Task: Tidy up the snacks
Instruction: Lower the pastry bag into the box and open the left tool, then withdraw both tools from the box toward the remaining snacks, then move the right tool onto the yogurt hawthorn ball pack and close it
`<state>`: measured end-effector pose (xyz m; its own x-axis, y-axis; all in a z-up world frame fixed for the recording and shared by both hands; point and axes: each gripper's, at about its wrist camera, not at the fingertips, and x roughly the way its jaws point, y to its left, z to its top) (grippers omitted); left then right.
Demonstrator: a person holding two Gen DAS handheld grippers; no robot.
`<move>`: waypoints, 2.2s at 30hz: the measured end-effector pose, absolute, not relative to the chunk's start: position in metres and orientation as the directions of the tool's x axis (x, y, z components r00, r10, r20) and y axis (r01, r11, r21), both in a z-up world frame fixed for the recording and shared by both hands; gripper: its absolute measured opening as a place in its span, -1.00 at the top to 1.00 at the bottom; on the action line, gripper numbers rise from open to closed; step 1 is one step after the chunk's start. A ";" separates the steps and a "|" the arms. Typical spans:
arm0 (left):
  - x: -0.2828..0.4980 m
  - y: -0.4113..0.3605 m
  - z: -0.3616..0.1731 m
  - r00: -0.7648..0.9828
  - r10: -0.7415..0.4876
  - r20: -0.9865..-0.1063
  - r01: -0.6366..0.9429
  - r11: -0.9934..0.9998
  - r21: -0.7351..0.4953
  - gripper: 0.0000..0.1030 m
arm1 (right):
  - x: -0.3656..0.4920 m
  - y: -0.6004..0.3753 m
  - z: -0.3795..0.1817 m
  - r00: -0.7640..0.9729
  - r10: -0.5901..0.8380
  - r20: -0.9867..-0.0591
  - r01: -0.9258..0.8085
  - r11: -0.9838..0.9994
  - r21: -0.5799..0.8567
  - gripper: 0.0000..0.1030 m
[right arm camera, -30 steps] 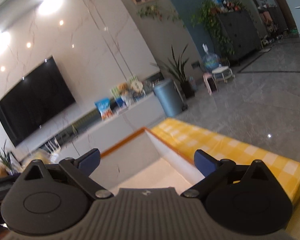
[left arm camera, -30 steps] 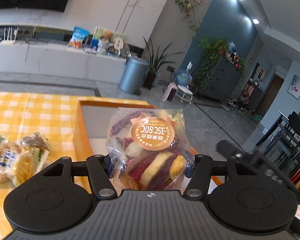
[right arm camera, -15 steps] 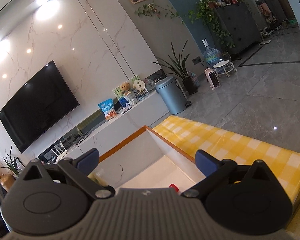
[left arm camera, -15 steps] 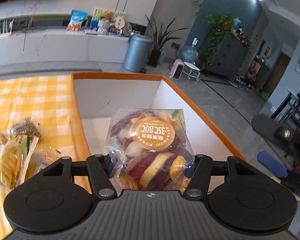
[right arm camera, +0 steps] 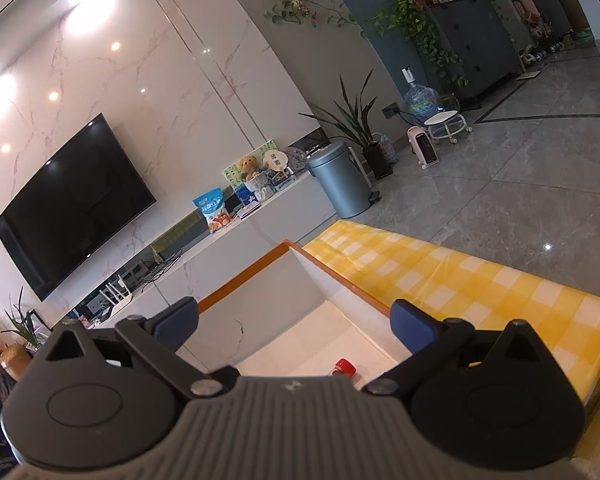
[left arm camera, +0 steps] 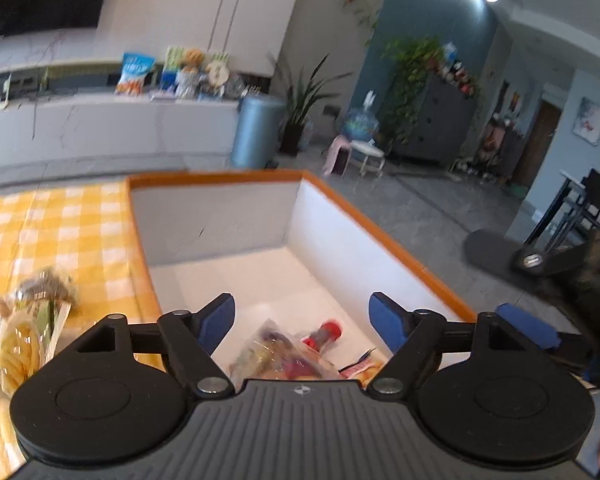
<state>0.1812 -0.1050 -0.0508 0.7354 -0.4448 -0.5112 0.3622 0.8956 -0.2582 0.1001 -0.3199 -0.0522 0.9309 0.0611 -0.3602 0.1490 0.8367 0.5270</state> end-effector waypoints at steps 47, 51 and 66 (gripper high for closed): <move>0.094 0.105 0.004 0.893 -0.004 -0.451 -0.138 0.950 -0.281 -0.83 | 0.105 -0.092 -0.013 0.850 0.352 -0.392 -0.247 0.923 0.295 -0.93; 0.097 0.116 -0.014 0.868 0.003 -0.496 -0.159 0.949 -0.273 -0.83 | 0.124 -0.071 -0.027 0.818 0.336 -0.466 -0.231 0.935 0.268 -0.93; 0.109 0.118 -0.068 0.789 0.015 -0.614 -0.193 0.955 -0.224 -0.83 | 0.161 -0.056 -0.110 0.730 0.286 -0.621 -0.191 0.958 0.216 -0.93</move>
<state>0.1090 0.1180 -0.0680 0.7892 0.0151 -0.6139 -0.1928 0.9552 -0.2244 0.1607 -0.0564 -0.1096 0.7297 0.2855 -0.6213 -0.1911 0.9576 0.2157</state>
